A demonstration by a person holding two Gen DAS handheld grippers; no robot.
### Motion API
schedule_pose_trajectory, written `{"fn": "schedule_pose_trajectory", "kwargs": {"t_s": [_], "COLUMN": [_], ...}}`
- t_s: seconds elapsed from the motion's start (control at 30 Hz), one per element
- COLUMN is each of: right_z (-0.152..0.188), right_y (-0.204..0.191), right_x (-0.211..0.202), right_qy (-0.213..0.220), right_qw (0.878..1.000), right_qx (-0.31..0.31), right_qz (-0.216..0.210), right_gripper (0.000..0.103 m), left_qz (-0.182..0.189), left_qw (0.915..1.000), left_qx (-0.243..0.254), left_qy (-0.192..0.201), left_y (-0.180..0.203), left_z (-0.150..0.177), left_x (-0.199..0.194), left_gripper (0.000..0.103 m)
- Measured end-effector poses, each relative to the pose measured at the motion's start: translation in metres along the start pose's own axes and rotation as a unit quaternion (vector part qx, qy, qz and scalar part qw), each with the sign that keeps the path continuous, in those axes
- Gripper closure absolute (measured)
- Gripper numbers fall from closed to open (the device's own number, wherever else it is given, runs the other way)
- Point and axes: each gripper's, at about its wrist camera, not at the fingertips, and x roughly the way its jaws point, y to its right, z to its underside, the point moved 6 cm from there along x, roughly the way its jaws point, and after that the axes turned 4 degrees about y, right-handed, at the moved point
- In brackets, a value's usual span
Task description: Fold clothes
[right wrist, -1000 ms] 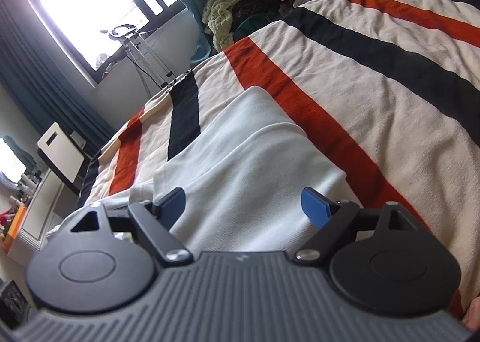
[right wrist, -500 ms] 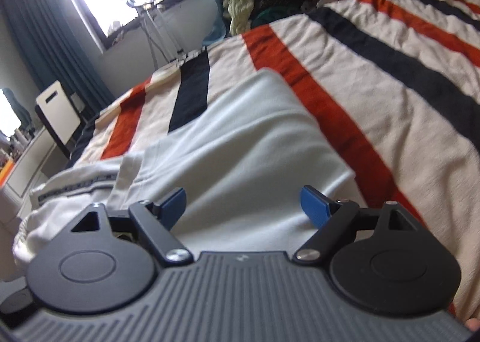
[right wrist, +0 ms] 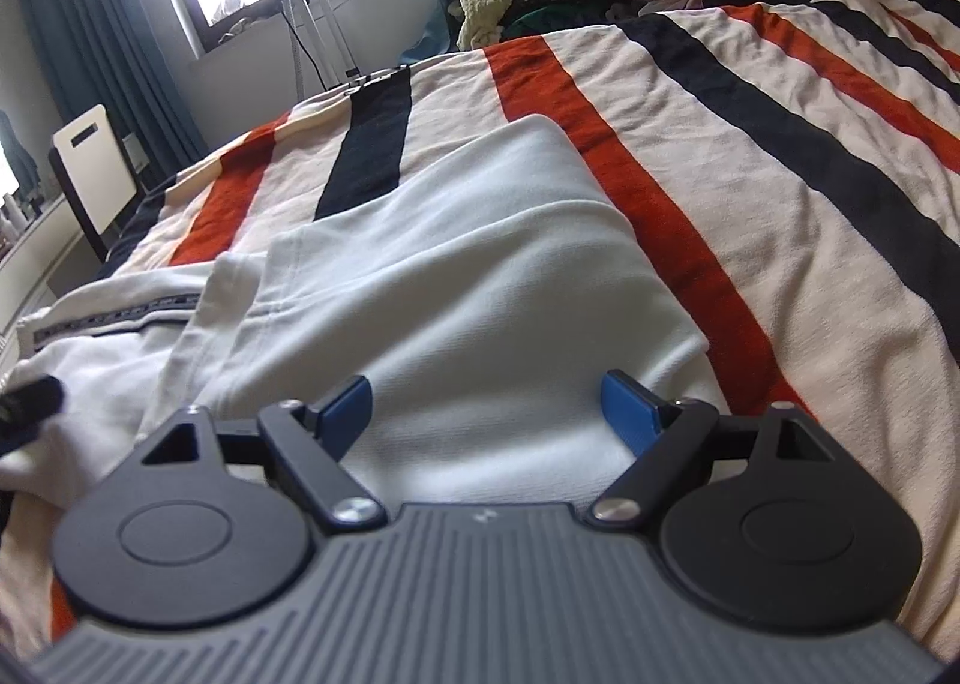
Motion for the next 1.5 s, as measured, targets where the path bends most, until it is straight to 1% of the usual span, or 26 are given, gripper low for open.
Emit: {"fn": "schedule_pose_trajectory", "kwargs": {"t_s": [0.07,0.13,0.2,0.23,0.3,0.4,0.43,0.47,0.53,0.57,0.6,0.67,0.73,0.83,0.87,0.97,1.0,1.1,1.17,1.27,1.4,1.43,1.47,1.5], "right_z": [0.0,0.0,0.0,0.001,0.002,0.003,0.003,0.004,0.004,0.004,0.004,0.005,0.005,0.005,0.005,0.005,0.005,0.005,0.005,0.005,0.005,0.005,0.005,0.005], "right_y": [0.0,0.002,0.004,0.004,0.004,0.003,0.002,0.001,0.001,0.0,0.0,-0.001,-0.002,-0.002,-0.002,-0.004,-0.004,-0.004,-0.004,-0.005,-0.005,-0.005,-0.005,-0.005], "right_x": [-0.001,-0.003,-0.004,-0.004,-0.005,-0.005,-0.005,-0.005,-0.003,-0.002,-0.002,-0.002,-0.003,-0.003,-0.002,-0.002,-0.003,-0.003,-0.003,-0.002,-0.002,-0.002,-0.002,-0.002], "right_qy": [-0.001,-0.001,-0.001,-0.001,-0.002,-0.001,-0.002,-0.002,-0.003,-0.003,-0.002,-0.001,0.0,0.001,0.001,0.001,0.001,0.001,0.002,0.002,0.001,0.001,0.001,0.001], "right_qw": [1.0,1.0,1.0,1.0,1.0,1.0,1.0,1.0,1.0,1.0,1.0,1.0,1.0,1.0,1.0,1.0,1.0,1.0,1.0,1.0,1.0,1.0,1.0,1.0], "right_qx": [0.003,0.011,0.018,0.021,0.024,0.016,0.013,0.01,0.004,0.002,0.001,-0.001,-0.003,-0.003,-0.003,-0.006,-0.007,-0.007,-0.007,-0.009,-0.007,-0.007,-0.007,-0.007], "right_qz": [-0.001,-0.003,-0.004,-0.004,-0.003,0.001,0.002,0.004,0.006,0.007,0.008,0.01,0.012,0.016,0.017,0.02,0.021,0.022,0.023,0.024,0.023,0.023,0.023,0.022], "right_gripper": [0.019,0.018,0.018,0.018,0.018,0.018,0.018,0.018,0.018,0.018,0.018,0.018,0.018,0.018,0.018,0.018,0.018,0.018,0.018,0.018,0.017,0.017,0.017,0.017], "left_qz": [-0.03,-0.063,-0.075,-0.072,-0.063,-0.07,-0.074,-0.073,-0.068,-0.06,-0.051,-0.032,-0.01,0.012,0.021,0.045,0.054,0.078,0.092,0.129,0.104,0.086,0.067,0.052], "left_qw": [0.9978,0.9935,0.9886,0.9845,0.9727,0.9624,0.9596,0.955,0.9438,0.9358,0.9267,0.906,0.885,0.8686,0.8683,0.877,0.8771,0.8721,0.8672,0.8618,0.8855,0.8851,0.8799,0.8689], "left_qx": [-0.057,-0.083,-0.107,-0.136,-0.2,-0.244,-0.256,-0.275,-0.315,-0.341,-0.368,-0.42,-0.465,-0.495,-0.494,-0.476,-0.475,-0.479,-0.485,-0.484,-0.447,-0.454,-0.468,-0.491], "left_qy": [-0.016,-0.046,-0.074,-0.084,-0.099,-0.097,-0.089,-0.083,-0.073,-0.066,-0.059,-0.044,-0.015,0.028,0.034,0.044,0.05,0.06,0.068,0.082,0.07,0.058,0.043,0.028], "left_y": [-0.037,-0.065,-0.087,-0.098,-0.12,-0.145,-0.153,-0.162,-0.181,-0.191,-0.201,-0.22,-0.233,-0.242,-0.243,-0.237,-0.231,-0.222,-0.219,-0.21,-0.2,-0.202,-0.207,-0.215], "left_z": [-0.011,-0.015,-0.013,-0.012,-0.009,-0.013,-0.016,-0.018,-0.023,-0.024,-0.024,-0.024,-0.021,-0.02,-0.022,-0.028,-0.029,-0.027,-0.026,-0.032,-0.032,-0.027,-0.02,-0.012], "left_x": [-0.003,-0.003,-0.003,-0.002,0.002,0.015,0.019,0.024,0.034,0.037,0.04,0.045,0.038,0.019,0.014,0.0,-0.004,-0.017,-0.021,-0.025,-0.026,-0.022,-0.016,-0.008], "left_gripper": [0.009,0.006,0.006,0.006,0.006,0.006,0.006,0.006,0.006,0.006,0.006,0.006,0.01,0.012,0.012,0.012,0.012,0.013,0.014,0.014,0.012,0.012,0.012,0.014]}}
